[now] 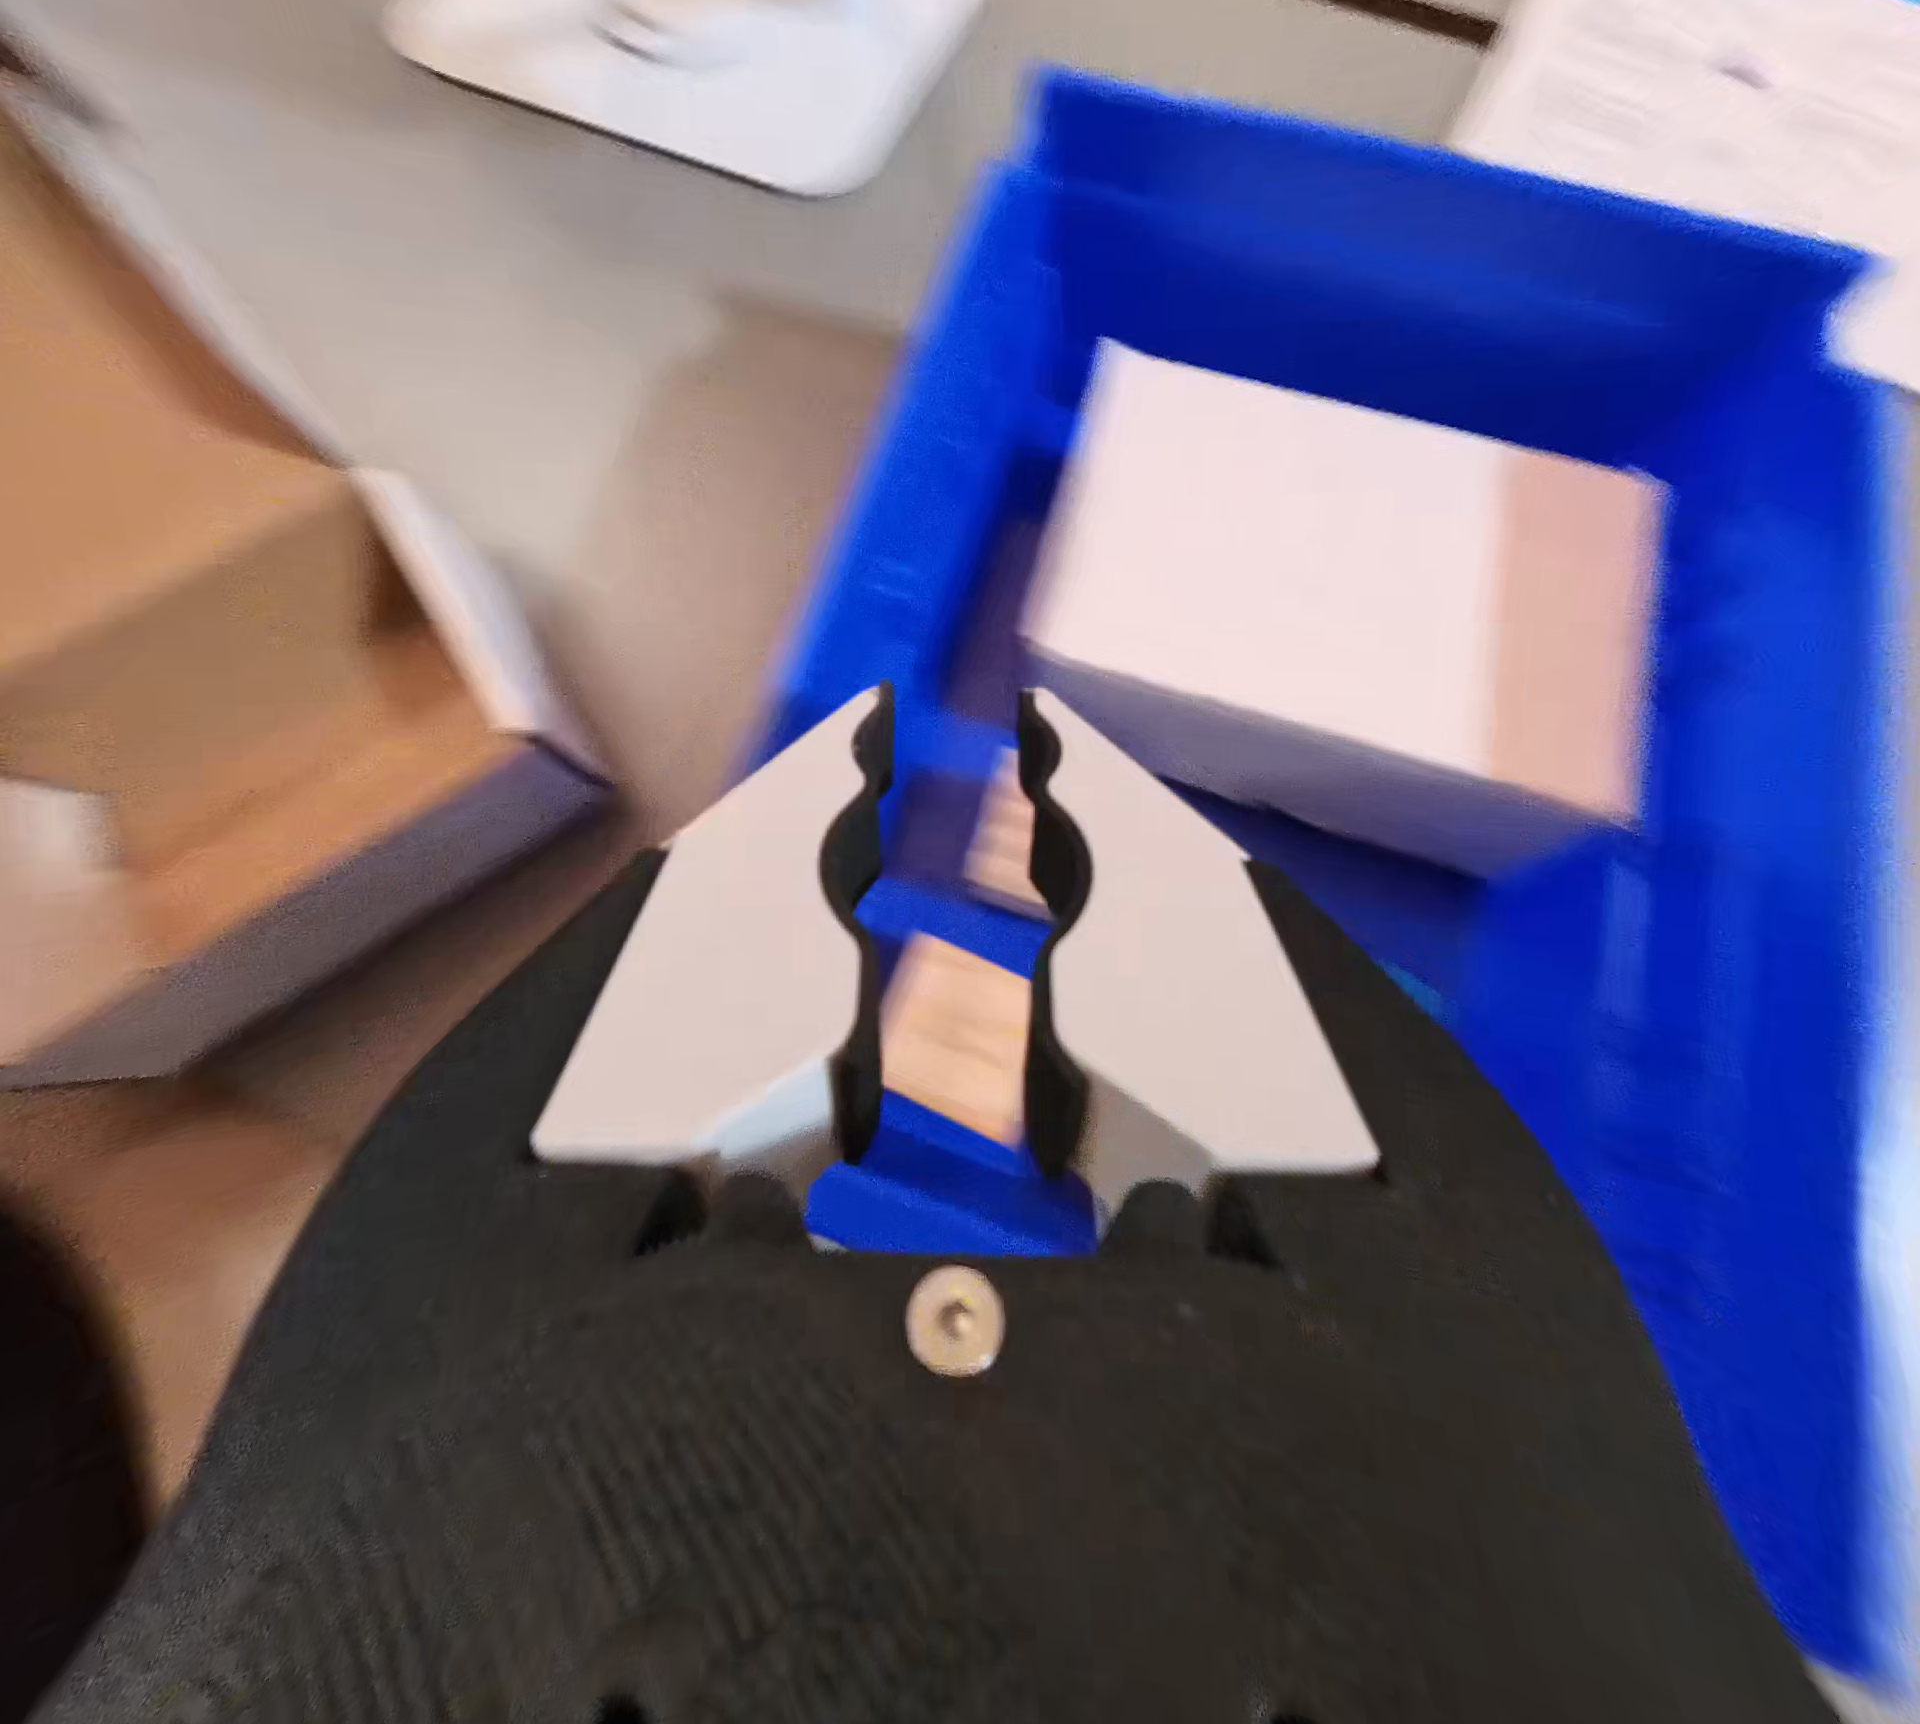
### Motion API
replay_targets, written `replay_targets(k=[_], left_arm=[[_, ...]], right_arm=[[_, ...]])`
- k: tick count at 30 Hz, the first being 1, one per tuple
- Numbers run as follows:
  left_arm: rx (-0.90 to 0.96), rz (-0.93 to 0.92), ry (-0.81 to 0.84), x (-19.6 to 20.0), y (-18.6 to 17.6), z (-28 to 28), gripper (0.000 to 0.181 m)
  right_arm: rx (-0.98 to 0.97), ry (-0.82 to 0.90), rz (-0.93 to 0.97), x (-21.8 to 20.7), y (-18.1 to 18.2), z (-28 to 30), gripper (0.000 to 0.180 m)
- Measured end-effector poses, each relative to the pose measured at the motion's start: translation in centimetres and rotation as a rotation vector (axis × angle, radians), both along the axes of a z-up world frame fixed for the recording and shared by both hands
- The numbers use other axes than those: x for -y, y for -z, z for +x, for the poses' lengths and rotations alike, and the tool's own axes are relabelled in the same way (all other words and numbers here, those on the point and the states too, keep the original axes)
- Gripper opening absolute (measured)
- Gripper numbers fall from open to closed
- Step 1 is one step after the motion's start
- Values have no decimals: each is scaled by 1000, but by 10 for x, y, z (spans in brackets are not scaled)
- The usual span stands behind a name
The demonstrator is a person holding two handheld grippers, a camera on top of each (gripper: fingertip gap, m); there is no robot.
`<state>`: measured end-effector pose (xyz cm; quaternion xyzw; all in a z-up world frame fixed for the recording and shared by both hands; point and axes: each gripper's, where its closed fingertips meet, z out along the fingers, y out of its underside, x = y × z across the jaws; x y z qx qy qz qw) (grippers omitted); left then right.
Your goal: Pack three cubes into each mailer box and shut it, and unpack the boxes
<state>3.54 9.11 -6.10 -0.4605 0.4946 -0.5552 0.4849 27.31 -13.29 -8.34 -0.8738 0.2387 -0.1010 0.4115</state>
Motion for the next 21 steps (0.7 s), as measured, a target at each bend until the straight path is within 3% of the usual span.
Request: replay_targets(k=[3,4,5,8,12,17,21], left_arm=[[-8,-6,4,1,1,-1,39],[-10,-6,5,1,1,-2,39],[-12,-6,5,1,1,-3,39],[-10,-3,1,2,0,-4,39],[-11,5,10,5,0,-3,40],[-1,12,38,12,-2,-5,44],[3,11,79,20,-2,-6,51]], right_arm=[[-49,-136,97,-45,0,-49,13],[-51,-160,89,-54,7,-60,18],[1,-141,50,-56,14,-62,36],[254,-104,-91,-50,13,-60,32],[569,-41,-148,-39,-26,-61,33],[359,-234,115,-74,-19,-118,43],[273,-293,95,-89,7,-135,49]])
